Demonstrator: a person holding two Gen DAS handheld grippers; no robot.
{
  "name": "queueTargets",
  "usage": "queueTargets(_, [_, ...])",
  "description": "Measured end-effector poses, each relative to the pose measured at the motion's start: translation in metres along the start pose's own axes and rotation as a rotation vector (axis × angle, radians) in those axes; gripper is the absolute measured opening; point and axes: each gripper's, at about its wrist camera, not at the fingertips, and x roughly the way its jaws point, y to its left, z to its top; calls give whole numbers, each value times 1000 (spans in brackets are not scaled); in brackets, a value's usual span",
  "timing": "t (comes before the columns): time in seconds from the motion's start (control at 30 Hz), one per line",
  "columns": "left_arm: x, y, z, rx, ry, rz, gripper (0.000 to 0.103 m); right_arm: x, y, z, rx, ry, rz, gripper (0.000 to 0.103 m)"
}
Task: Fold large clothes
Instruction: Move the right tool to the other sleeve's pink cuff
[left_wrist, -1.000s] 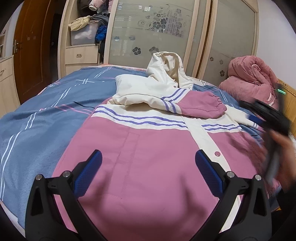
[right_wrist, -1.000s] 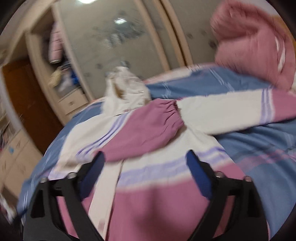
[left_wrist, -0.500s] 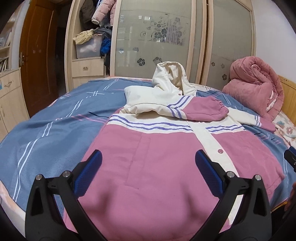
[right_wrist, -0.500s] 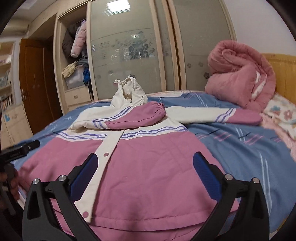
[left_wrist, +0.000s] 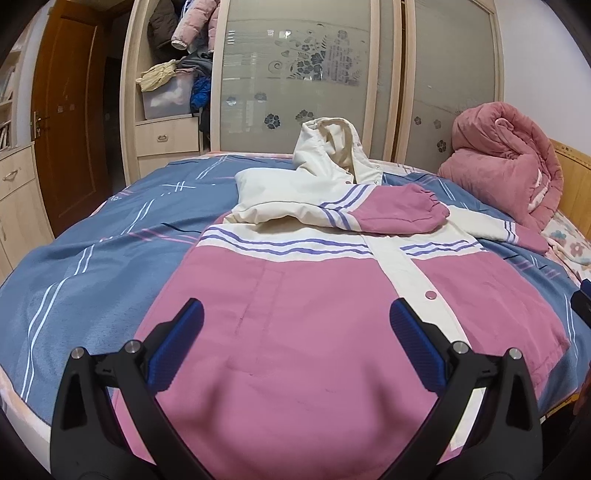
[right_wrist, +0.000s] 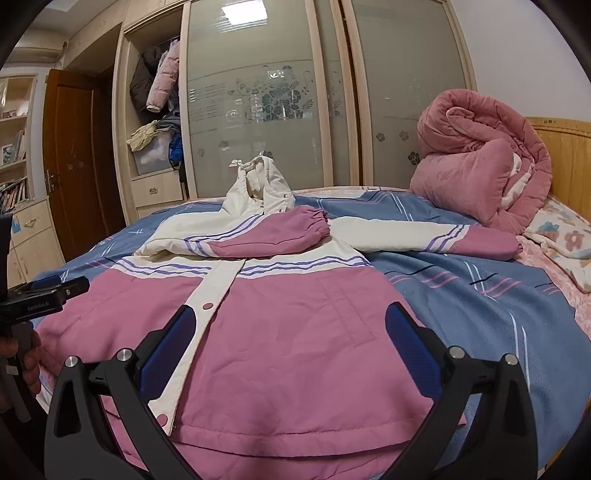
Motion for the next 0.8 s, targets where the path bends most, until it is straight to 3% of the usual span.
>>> queueTargets(0.8, [-5, 7, -1, -3, -1, -1, 101, 4, 4, 1, 18, 6, 16, 102])
